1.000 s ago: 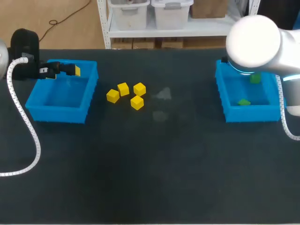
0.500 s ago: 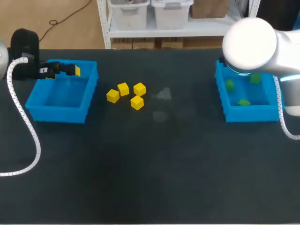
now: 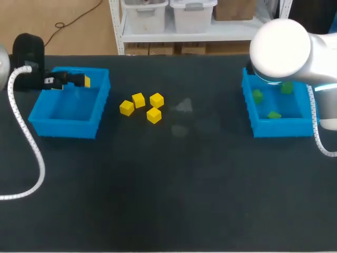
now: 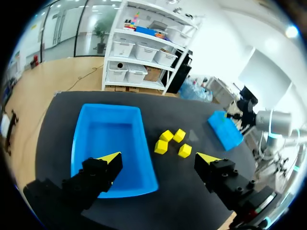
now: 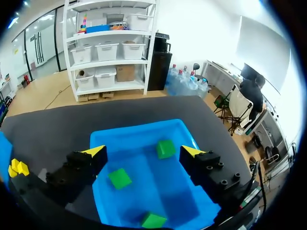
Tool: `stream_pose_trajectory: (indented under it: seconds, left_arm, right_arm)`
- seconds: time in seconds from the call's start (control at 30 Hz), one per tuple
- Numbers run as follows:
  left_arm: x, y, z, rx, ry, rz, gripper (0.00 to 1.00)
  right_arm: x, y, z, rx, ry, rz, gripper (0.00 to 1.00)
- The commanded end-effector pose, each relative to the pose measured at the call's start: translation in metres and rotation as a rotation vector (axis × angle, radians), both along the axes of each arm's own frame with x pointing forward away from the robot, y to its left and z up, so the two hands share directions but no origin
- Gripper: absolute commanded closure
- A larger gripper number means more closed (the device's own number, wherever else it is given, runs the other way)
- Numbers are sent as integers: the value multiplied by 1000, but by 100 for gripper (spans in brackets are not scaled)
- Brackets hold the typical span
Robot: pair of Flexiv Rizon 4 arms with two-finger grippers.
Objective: Put the green cubes in the right bin and the yellow cubes in the left bin.
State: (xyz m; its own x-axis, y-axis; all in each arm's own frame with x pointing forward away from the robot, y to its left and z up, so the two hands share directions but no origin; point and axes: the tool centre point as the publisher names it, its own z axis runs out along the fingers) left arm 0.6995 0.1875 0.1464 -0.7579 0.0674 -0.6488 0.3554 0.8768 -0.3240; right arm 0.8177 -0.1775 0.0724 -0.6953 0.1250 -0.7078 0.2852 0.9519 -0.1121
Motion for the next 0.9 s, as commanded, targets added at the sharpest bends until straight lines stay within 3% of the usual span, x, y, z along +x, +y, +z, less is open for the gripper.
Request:
stream_pose_trajectory:
  seconds: [0.03,0.4,0.67,0.9]
  left_arm:
    - [8,-8,11,145,28,-46,0]
    - [41,-84,15,360,73,-295,0]
    - [60,-133,-23,398,209,-404,0]
    - [65,-155,-56,406,280,-433,0]
  right_arm:
    - [0,0,0,-1,0,0,0]
    - [0,0,0,-1,0,0,0]
    - [0,0,0,-1,0,0,0]
    - [0,0,0,-1,0,0,0]
